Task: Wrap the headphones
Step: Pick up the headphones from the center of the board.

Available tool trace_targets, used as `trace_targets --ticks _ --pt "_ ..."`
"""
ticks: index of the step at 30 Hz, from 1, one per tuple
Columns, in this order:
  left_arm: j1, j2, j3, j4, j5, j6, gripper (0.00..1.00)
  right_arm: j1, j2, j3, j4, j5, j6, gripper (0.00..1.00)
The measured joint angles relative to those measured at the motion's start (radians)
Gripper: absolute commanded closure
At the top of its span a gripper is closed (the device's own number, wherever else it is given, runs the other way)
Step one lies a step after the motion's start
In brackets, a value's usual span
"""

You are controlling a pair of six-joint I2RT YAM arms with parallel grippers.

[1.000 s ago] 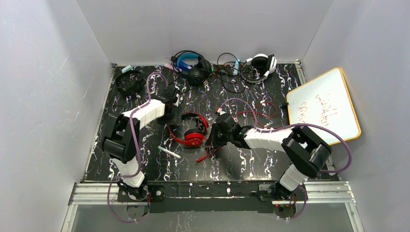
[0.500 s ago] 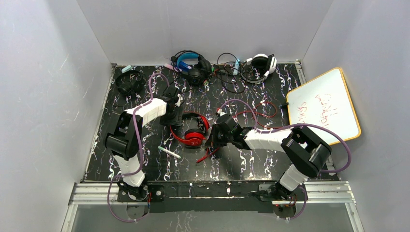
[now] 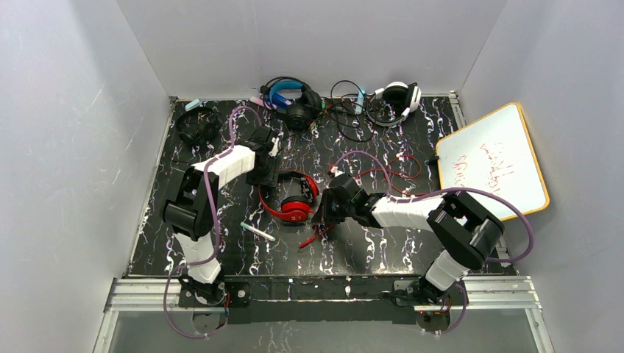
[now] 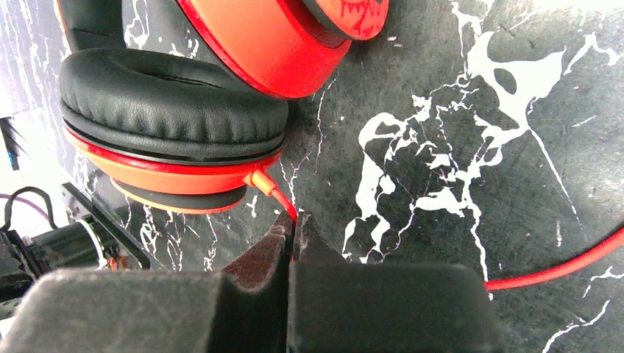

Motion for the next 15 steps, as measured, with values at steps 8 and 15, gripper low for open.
trace_targets --ticks 8,15 --pt "0.0 0.002 0.0 -0.003 0.0 0.004 0.57 -0.005 0.009 0.0 -0.002 0.0 0.0 0.99" --pt "0.0 0.029 0.001 -0.005 0.011 0.012 0.82 -0.006 0.01 0.0 -0.001 0.0 -0.002 0.99"
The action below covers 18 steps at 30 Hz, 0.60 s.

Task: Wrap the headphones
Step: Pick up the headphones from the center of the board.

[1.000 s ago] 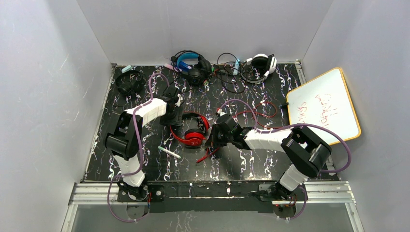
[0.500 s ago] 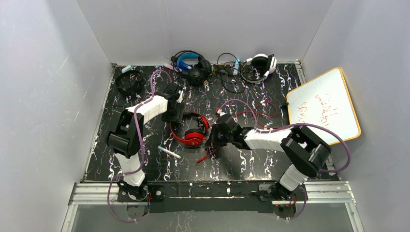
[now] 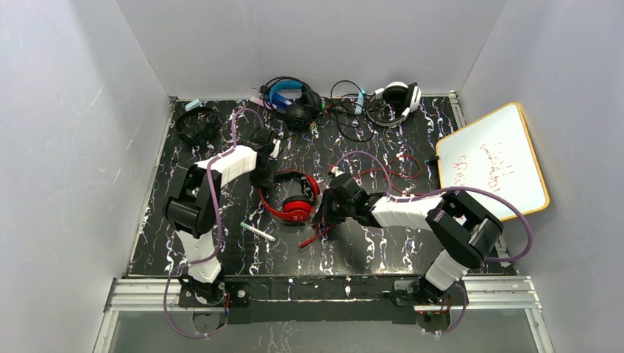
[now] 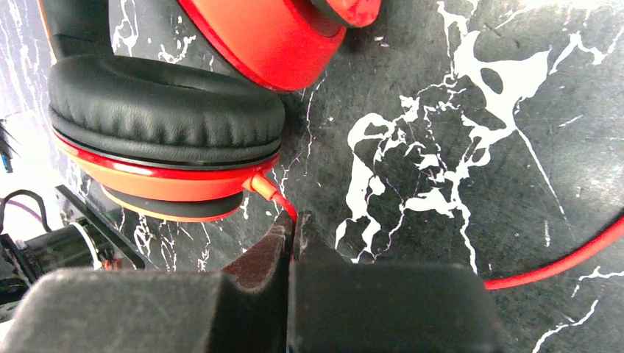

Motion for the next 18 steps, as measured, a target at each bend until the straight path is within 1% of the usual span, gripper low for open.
trace_targets --ticks 2,5,6,8,10,11,13,15,16,18 --pt "0.0 0.001 0.002 0.001 0.003 0.005 0.86 0.0 0.0 0.0 -0.004 0.002 -0.001 0.99" --pt "0.0 0.001 0.002 -0.004 0.008 0.011 1.0 0.0 -0.001 0.0 -0.013 0.012 -0.005 0.99" --pt "0.0 0.001 0.002 -0.006 0.013 0.014 1.0 -0.001 -0.004 0.0 -0.018 0.016 -0.006 0.99" --pt "0.001 -0.005 0.002 -0.007 0.019 0.017 1.0 -0.001 -0.016 0.0 -0.035 0.028 -0.016 0.91" --pt "0.001 -0.026 -0.012 0.006 0.016 0.012 1.0 -0.002 -0.034 0.0 -0.054 0.037 -0.03 0.82" --pt "0.001 -0.042 -0.022 0.011 0.014 0.009 1.0 -0.003 -0.045 0.001 -0.065 0.042 -0.037 0.75" --pt "0.0 -0.097 -0.05 0.016 -0.002 -0.002 1.0 -0.005 -0.071 0.007 -0.09 0.047 -0.058 0.6" --pt "-0.001 -0.156 -0.068 0.018 -0.028 -0.014 1.0 -0.005 -0.107 0.008 -0.104 0.051 -0.08 0.41" --pt "-0.001 -0.186 -0.072 0.017 -0.045 -0.022 1.0 -0.005 -0.127 0.007 -0.107 0.053 -0.092 0.34" --pt "-0.001 -0.24 -0.073 0.017 -0.07 -0.04 1.0 -0.005 -0.189 0.001 -0.101 0.056 -0.115 0.27"
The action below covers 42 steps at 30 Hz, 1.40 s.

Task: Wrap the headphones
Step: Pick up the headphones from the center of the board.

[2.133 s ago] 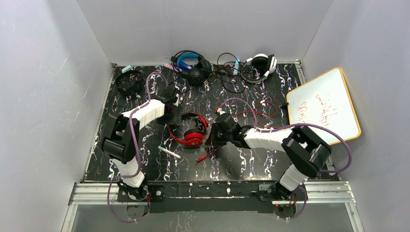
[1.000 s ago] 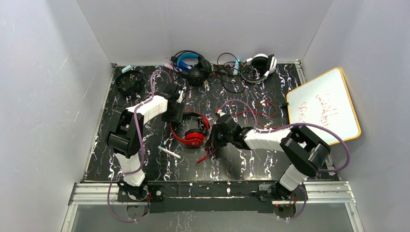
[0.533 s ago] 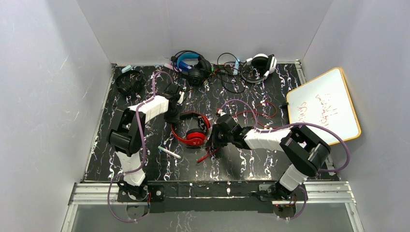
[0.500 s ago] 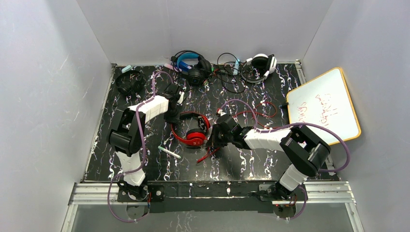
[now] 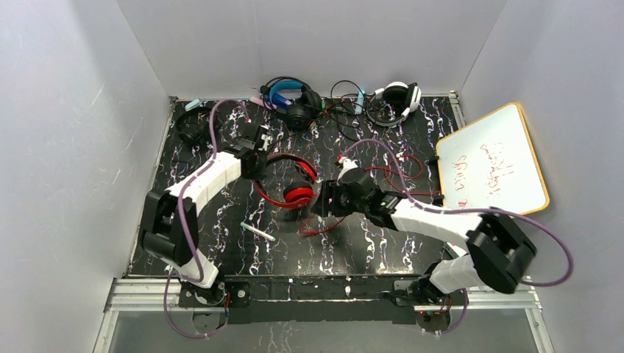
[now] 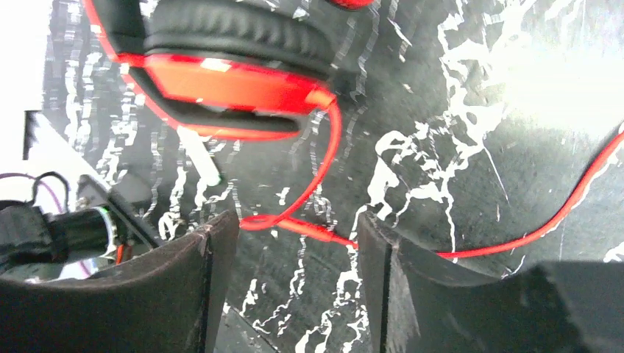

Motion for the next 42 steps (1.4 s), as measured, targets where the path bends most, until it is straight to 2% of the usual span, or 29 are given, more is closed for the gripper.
trace_targets --ticks 4,7,8,16,27,33,42 --pt "0.001 -0.1 0.0 -0.006 -0.045 -0.04 1.0 0.0 -0.148 -0.034 0.047 0.0 -0.05 0.15" --pt "0.001 -0.168 0.0 -0.018 -0.072 -0.079 1.0 0.0 -0.215 -0.049 0.082 -0.006 -0.091 0.02" --pt "0.001 -0.186 0.0 -0.024 -0.081 -0.098 1.0 0.0 -0.226 -0.048 0.091 -0.007 -0.102 0.01" --pt "0.001 -0.254 -0.001 -0.099 -0.175 -0.245 1.0 0.0 -0.241 -0.047 0.075 -0.005 -0.153 0.01" --pt "0.003 -0.388 -0.002 -0.119 -0.183 -0.35 1.0 0.0 -0.344 -0.116 0.149 -0.022 -0.153 0.01" --pt "0.003 -0.462 -0.065 -0.082 -0.122 -0.402 1.0 0.0 -0.321 -0.095 0.156 -0.051 -0.135 0.01" --pt "0.003 -0.48 -0.19 0.02 0.019 -0.529 1.0 0.0 -0.245 -0.032 0.249 -0.111 -0.002 0.01"
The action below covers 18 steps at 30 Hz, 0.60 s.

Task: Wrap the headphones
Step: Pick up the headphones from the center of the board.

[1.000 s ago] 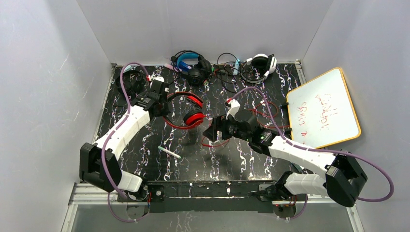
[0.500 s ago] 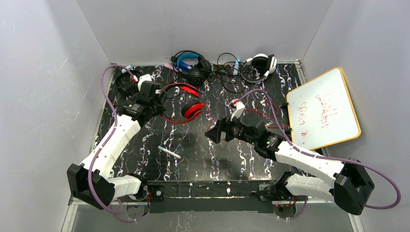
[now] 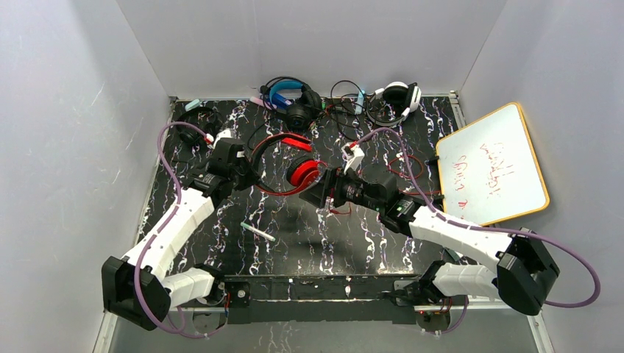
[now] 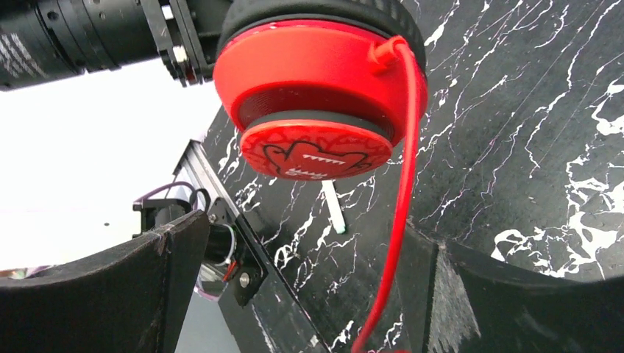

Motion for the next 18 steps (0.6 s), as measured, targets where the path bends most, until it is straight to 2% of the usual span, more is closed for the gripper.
trace_targets --ticks 7,13,18 --pt "-0.005 0.0 -0.039 0.084 0.082 -0.07 1.0 0.0 0.017 0.001 0.034 0.05 0.111 0.02" --pt "-0.014 0.002 -0.067 0.153 0.124 -0.129 1.0 0.0 0.059 0.0 0.08 0.071 0.19 0.19" --pt "-0.024 0.002 -0.096 0.199 0.135 -0.177 1.0 0.001 0.059 -0.032 0.171 0.102 0.231 0.22"
